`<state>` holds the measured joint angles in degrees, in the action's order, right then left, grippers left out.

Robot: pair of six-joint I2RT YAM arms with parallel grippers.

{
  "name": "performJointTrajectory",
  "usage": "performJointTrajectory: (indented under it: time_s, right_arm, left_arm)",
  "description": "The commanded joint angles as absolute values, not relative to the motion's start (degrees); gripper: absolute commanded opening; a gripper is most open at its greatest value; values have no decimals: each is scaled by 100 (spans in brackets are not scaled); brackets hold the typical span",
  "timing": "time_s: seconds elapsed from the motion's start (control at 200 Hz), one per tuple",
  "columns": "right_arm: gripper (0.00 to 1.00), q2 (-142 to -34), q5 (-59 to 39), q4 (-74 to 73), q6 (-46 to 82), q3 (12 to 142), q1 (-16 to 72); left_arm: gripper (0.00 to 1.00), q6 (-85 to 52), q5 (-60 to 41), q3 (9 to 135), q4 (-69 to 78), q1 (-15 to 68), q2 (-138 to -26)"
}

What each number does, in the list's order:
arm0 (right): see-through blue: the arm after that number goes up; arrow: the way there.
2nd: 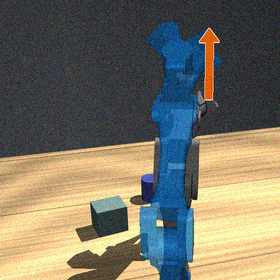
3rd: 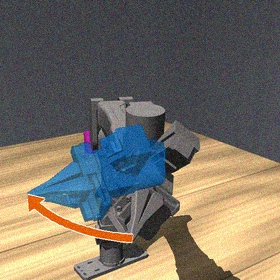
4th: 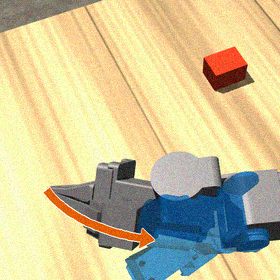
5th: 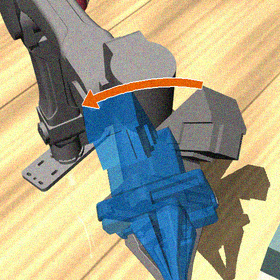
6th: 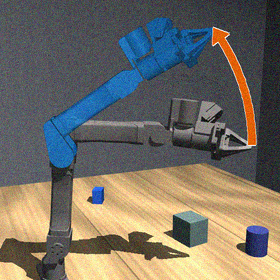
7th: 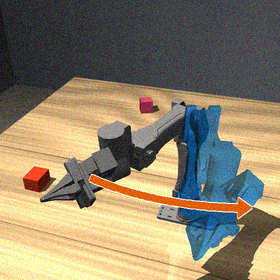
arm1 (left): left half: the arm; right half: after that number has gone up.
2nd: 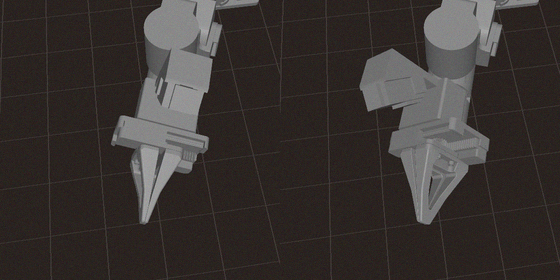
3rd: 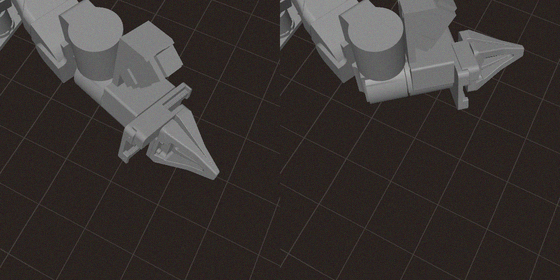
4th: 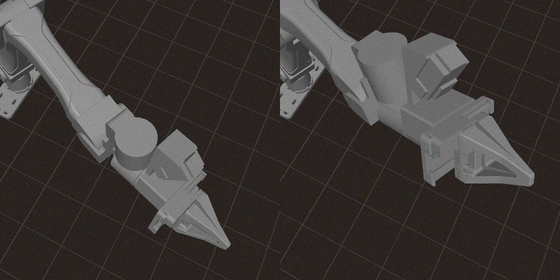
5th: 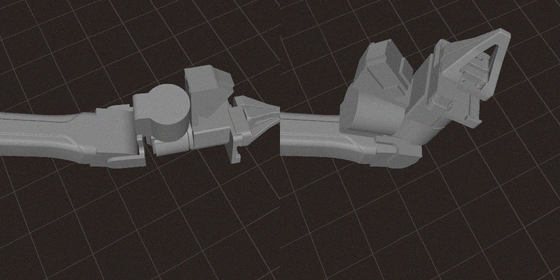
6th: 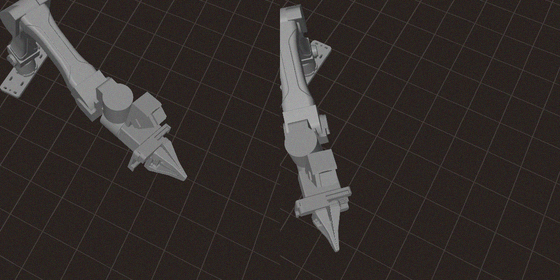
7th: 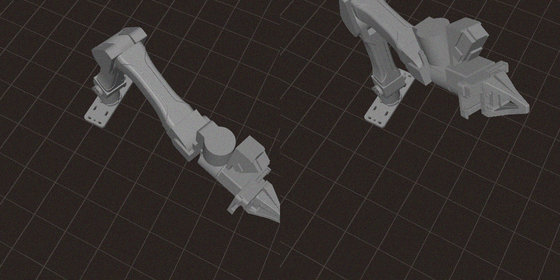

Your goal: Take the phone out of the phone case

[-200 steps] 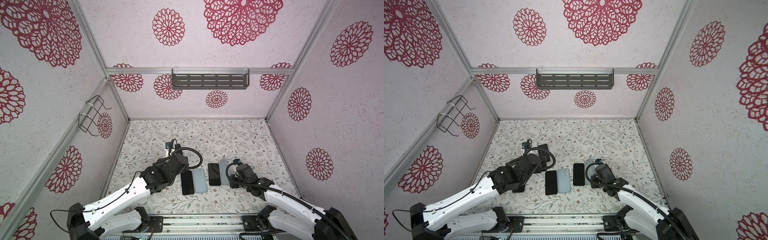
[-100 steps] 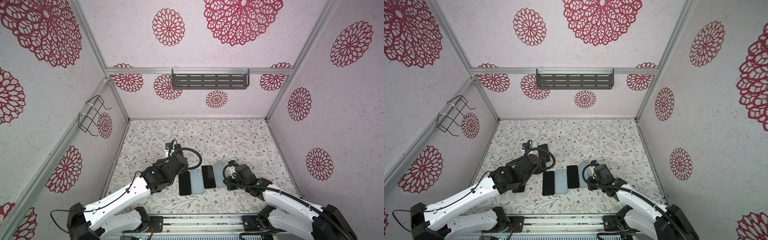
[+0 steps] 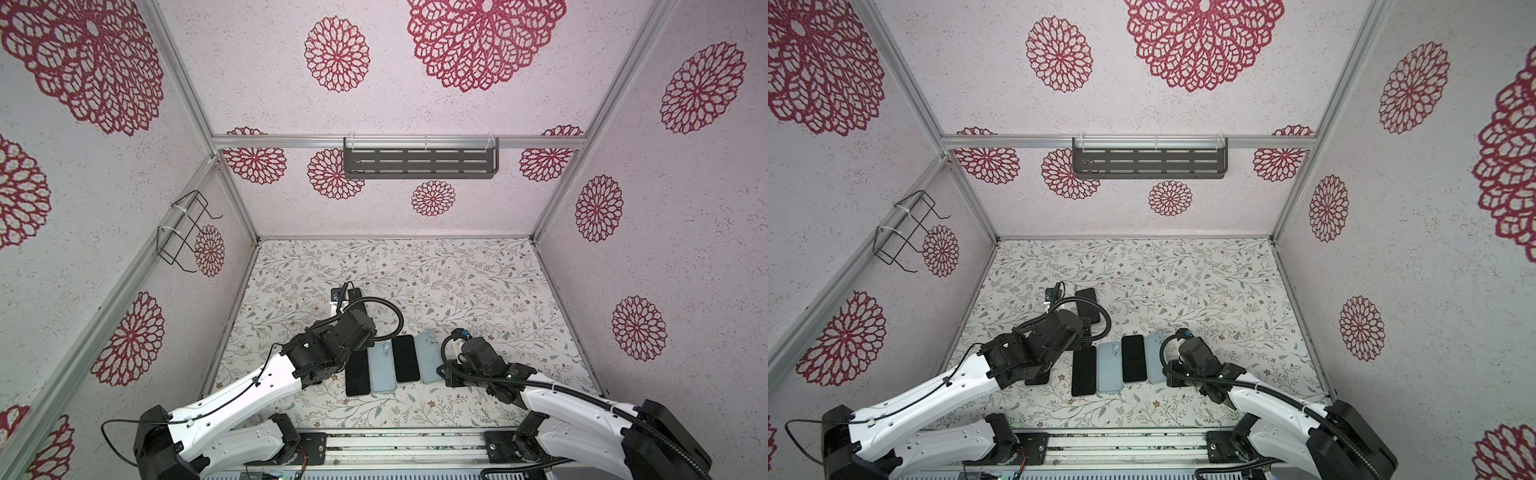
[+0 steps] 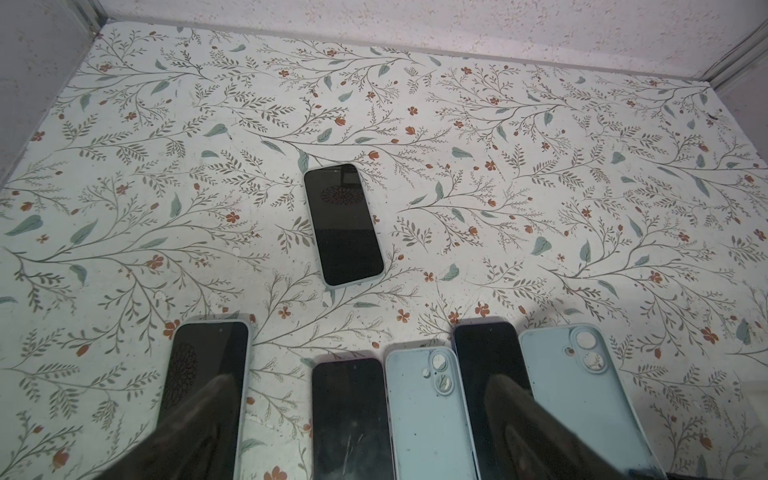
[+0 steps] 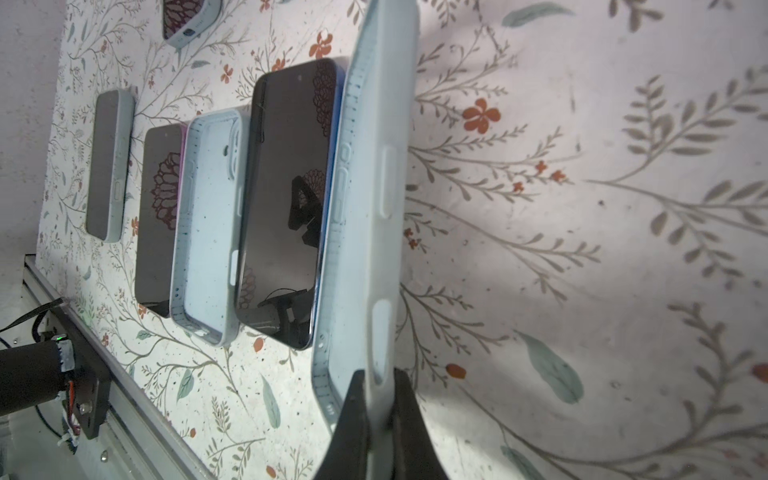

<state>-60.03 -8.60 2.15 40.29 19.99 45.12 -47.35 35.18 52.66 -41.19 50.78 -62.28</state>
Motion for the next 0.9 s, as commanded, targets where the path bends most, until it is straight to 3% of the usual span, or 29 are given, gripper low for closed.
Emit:
performJointTrajectory:
  time_s: [0.0, 0.33, 0.53, 0.896]
  right_arm:
    - [0, -6080, -861, -70, 4632, 1925, 4772]
    - [0, -6218, -365, -740, 5570, 1661, 5208]
    - [1, -6149, -36, -315, 5281, 1745, 5175]
    - [10, -6649, -376, -608, 4875, 1744, 4928]
  left_arm:
    - [98, -4925, 3497, 5221, -4311, 4940, -6128]
    - [97, -5442, 3430, 5263, -4912, 4718, -6106]
    - [97, -5929, 3301, 5222, -5664, 4364, -6176]
    - [97, -6234, 3178, 4905, -6182, 3741, -6326]
